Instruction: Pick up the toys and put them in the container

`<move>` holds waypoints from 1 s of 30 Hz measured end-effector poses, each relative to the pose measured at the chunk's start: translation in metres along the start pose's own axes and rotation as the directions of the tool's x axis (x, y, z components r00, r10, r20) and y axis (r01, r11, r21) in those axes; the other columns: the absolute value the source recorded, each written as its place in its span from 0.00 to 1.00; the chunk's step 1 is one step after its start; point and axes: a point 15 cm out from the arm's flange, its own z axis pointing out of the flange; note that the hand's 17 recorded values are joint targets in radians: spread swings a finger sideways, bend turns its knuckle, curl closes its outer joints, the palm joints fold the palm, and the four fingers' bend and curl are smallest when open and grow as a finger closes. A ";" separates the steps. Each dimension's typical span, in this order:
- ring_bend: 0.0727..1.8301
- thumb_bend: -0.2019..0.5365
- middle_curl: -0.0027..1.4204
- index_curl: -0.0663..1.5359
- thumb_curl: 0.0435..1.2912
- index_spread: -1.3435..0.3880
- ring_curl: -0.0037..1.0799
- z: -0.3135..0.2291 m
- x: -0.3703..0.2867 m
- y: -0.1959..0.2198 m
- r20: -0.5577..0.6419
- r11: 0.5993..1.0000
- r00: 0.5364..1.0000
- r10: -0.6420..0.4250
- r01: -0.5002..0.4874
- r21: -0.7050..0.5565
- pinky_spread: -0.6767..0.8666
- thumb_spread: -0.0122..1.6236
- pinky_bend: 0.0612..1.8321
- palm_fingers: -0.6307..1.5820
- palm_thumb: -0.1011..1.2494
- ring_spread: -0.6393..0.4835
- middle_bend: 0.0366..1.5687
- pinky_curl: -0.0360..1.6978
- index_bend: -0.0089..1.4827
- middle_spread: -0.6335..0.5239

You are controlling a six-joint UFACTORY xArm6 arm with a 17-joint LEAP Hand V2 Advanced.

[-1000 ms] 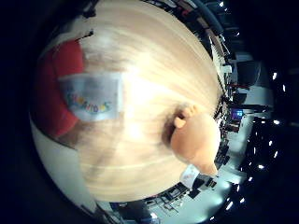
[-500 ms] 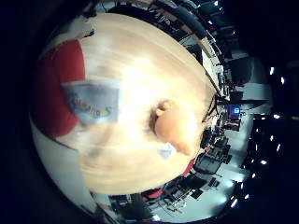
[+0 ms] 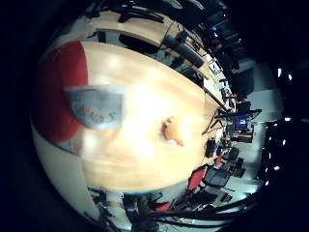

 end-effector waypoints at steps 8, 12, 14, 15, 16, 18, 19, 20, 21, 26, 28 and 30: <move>0.74 0.26 0.42 0.44 0.19 0.62 0.48 -0.012 -0.066 0.004 0.021 0.995 0.995 -0.096 0.096 0.001 0.25 0.80 0.68 0.86 0.60 0.38 0.78 0.35 0.72 0.39; 0.74 0.26 0.42 0.44 0.19 0.62 0.48 -0.015 -0.104 0.009 0.034 0.988 0.987 -0.156 0.156 0.002 0.25 0.80 0.68 0.86 0.60 0.38 0.78 0.35 0.72 0.39; 0.74 0.26 0.42 0.44 0.19 0.62 0.48 -0.018 -0.121 0.012 0.034 0.982 0.982 -0.186 0.186 0.008 0.25 0.80 0.68 0.86 0.60 0.39 0.78 0.35 0.73 0.39; 0.74 0.26 0.42 0.44 0.19 0.62 0.48 -0.019 -0.127 0.013 0.035 0.981 0.980 -0.196 0.196 0.008 0.25 0.80 0.68 0.86 0.60 0.39 0.79 0.35 0.73 0.39; 0.74 0.26 0.42 0.44 0.19 0.62 0.48 -0.018 -0.134 0.014 0.037 0.978 0.978 -0.206 0.206 0.008 0.25 0.80 0.68 0.86 0.60 0.39 0.79 0.36 0.73 0.39; 0.74 0.26 0.42 0.43 0.19 0.62 0.48 -0.017 -0.152 0.017 0.044 0.973 0.972 -0.233 0.233 0.006 0.25 0.80 0.68 0.86 0.60 0.39 0.79 0.36 0.73 0.39; 0.74 0.26 0.41 0.43 0.19 0.62 0.48 -0.017 -0.160 0.019 0.047 0.969 0.968 -0.247 0.247 0.005 0.25 0.80 0.68 0.86 0.60 0.39 0.79 0.36 0.73 0.39; 0.74 0.26 0.41 0.43 0.19 0.62 0.48 -0.017 -0.169 0.021 0.050 0.965 0.964 -0.262 0.262 0.005 0.25 0.80 0.68 0.86 0.60 0.39 0.79 0.36 0.73 0.39; 0.74 0.26 0.41 0.43 0.19 0.62 0.48 -0.016 -0.176 0.023 0.052 0.962 0.961 -0.272 0.273 0.003 0.25 0.80 0.68 0.86 0.60 0.39 0.79 0.36 0.73 0.39; 0.74 0.26 0.41 0.43 0.19 0.62 0.48 -0.012 -0.210 0.033 0.064 0.945 0.944 -0.325 0.326 -0.004 0.25 0.80 0.68 0.86 0.60 0.39 0.80 0.36 0.73 0.39; 0.75 0.26 0.41 0.43 0.19 0.62 0.48 -0.012 -0.217 0.035 0.067 0.941 0.939 -0.337 0.339 -0.005 0.25 0.80 0.68 0.86 0.60 0.39 0.80 0.36 0.73 0.39; 0.75 0.26 0.41 0.43 0.19 0.62 0.48 -0.011 -0.224 0.036 0.070 0.937 0.934 -0.349 0.350 -0.002 0.25 0.80 0.68 0.86 0.60 0.39 0.80 0.37 0.73 0.39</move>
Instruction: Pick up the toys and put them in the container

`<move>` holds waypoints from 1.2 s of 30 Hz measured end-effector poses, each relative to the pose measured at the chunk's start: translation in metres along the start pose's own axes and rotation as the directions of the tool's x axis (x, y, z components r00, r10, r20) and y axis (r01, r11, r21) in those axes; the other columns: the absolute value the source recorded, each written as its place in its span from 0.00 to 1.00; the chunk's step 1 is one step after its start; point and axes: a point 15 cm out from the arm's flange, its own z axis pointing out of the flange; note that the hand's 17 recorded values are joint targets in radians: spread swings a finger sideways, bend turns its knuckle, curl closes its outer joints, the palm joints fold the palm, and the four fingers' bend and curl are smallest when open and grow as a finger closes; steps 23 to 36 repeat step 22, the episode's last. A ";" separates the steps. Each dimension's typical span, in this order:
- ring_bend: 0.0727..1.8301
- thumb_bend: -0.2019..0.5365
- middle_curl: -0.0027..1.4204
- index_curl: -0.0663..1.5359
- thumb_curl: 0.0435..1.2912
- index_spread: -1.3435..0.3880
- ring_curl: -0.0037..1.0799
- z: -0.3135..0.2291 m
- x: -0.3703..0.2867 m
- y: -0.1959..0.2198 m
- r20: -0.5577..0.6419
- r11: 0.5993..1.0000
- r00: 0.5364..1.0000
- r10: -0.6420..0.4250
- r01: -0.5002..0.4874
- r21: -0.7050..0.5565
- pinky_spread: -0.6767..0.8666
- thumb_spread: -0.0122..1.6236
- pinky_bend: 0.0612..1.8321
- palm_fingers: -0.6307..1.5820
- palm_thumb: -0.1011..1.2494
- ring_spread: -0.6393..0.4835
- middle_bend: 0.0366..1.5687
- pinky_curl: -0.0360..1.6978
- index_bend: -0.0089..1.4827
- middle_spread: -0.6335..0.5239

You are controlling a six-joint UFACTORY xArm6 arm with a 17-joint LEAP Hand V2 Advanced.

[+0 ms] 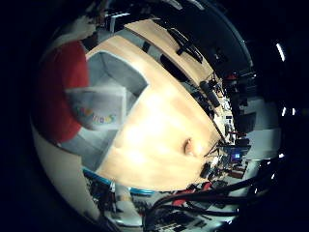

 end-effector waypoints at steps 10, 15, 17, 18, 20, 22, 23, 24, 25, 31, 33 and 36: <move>0.71 0.12 0.36 0.40 0.14 0.55 0.47 0.005 0.002 0.007 -0.021 0.999 1.000 -0.018 0.018 -0.031 0.18 0.71 0.75 0.54 0.34 0.34 0.60 0.38 0.46 0.35; 0.47 0.17 0.28 0.32 0.14 0.52 0.33 0.015 0.004 0.024 -0.056 0.991 0.996 -0.062 0.055 -0.121 0.44 0.59 0.55 0.21 0.16 0.46 0.43 0.32 0.37 0.41; 0.40 0.20 0.26 0.29 0.14 0.52 0.27 0.015 0.001 0.023 -0.055 0.990 0.995 -0.082 0.075 -0.118 0.52 0.56 0.50 0.22 0.12 0.50 0.37 0.28 0.32 0.43; 0.38 0.21 0.25 0.28 0.15 0.52 0.25 0.015 0.001 0.022 -0.055 0.990 0.995 -0.087 0.080 -0.116 0.55 0.55 0.47 0.23 0.12 0.51 0.35 0.26 0.30 0.43; 0.35 0.21 0.24 0.27 0.16 0.52 0.23 0.016 0.000 0.022 -0.051 0.989 0.994 -0.094 0.088 -0.115 0.58 0.53 0.45 0.24 0.10 0.52 0.32 0.25 0.28 0.44; 0.32 0.22 0.23 0.27 0.16 0.52 0.22 0.016 0.000 0.022 -0.047 0.989 0.994 -0.102 0.096 -0.116 0.61 0.53 0.43 0.25 0.09 0.53 0.30 0.23 0.26 0.44; 0.32 0.22 0.23 0.27 0.16 0.52 0.22 0.016 0.000 0.022 -0.047 0.989 0.994 -0.102 0.096 -0.116 0.61 0.53 0.43 0.25 0.09 0.53 0.30 0.23 0.26 0.44; 0.32 0.22 0.23 0.27 0.16 0.52 0.22 0.016 0.000 0.022 -0.047 0.989 0.994 -0.102 0.096 -0.116 0.61 0.53 0.43 0.25 0.09 0.53 0.30 0.23 0.26 0.44; 0.32 0.22 0.23 0.27 0.16 0.52 0.22 0.016 0.000 0.022 -0.047 0.989 0.994 -0.102 0.096 -0.116 0.61 0.53 0.43 0.25 0.09 0.53 0.30 0.23 0.26 0.44; 0.32 0.22 0.23 0.27 0.16 0.52 0.22 0.016 0.000 0.022 -0.047 0.989 0.994 -0.102 0.096 -0.116 0.61 0.53 0.43 0.25 0.09 0.53 0.30 0.23 0.26 0.44; 0.32 0.22 0.23 0.27 0.16 0.52 0.22 0.016 0.000 0.022 -0.047 0.989 0.994 -0.102 0.096 -0.116 0.61 0.53 0.43 0.25 0.09 0.53 0.30 0.23 0.26 0.44; 0.32 0.22 0.23 0.27 0.16 0.52 0.22 0.016 0.000 0.022 -0.047 0.989 0.994 -0.102 0.096 -0.116 0.61 0.53 0.43 0.25 0.09 0.53 0.30 0.23 0.26 0.44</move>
